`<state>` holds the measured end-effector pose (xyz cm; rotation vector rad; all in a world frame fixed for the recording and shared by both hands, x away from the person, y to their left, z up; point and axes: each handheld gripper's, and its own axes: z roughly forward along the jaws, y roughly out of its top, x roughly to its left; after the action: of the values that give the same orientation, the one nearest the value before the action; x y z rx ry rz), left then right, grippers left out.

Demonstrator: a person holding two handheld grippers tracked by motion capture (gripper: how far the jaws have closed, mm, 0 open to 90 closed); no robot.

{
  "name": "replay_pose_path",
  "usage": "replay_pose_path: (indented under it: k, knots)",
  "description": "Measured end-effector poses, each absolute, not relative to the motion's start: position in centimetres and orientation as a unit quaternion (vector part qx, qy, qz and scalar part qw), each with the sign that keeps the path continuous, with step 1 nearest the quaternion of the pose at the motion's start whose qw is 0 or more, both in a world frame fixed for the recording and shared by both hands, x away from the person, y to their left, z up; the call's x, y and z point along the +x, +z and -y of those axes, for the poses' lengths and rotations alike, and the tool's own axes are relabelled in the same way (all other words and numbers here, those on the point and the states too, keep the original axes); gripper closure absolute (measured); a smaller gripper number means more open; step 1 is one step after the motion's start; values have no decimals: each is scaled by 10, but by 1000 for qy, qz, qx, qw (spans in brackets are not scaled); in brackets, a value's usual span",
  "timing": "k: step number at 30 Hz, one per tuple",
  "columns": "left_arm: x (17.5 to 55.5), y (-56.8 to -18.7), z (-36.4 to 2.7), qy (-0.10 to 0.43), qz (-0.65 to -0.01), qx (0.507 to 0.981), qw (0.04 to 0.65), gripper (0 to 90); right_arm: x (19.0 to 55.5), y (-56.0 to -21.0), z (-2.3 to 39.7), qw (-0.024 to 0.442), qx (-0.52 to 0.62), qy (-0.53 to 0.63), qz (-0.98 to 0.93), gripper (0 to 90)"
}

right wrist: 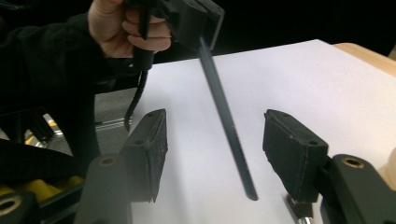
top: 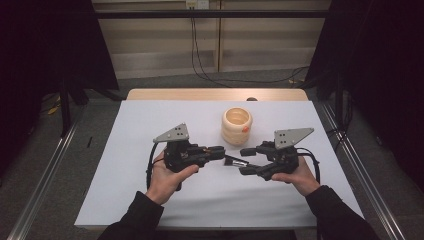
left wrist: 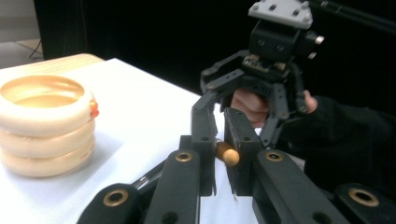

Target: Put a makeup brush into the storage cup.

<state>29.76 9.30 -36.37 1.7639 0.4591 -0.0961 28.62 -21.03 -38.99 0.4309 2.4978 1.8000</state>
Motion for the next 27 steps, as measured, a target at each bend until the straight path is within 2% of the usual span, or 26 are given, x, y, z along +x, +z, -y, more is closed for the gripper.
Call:
replay_pose_path:
  k: [11,19,21,27]
  knots:
    - [307,-354,-85,-32,-184,798,573,835,288,-386,214,22,154,570,-806,395]
    - [315,-343,-82,-25,-174,816,551,834,301,-377,209,7,142,547,-825,382]
    - [314,-345,-82,-28,-174,811,558,835,302,-374,207,19,138,541,-830,375]
    - [311,-350,-80,-33,-167,834,524,835,303,-382,202,-7,138,532,-836,395]
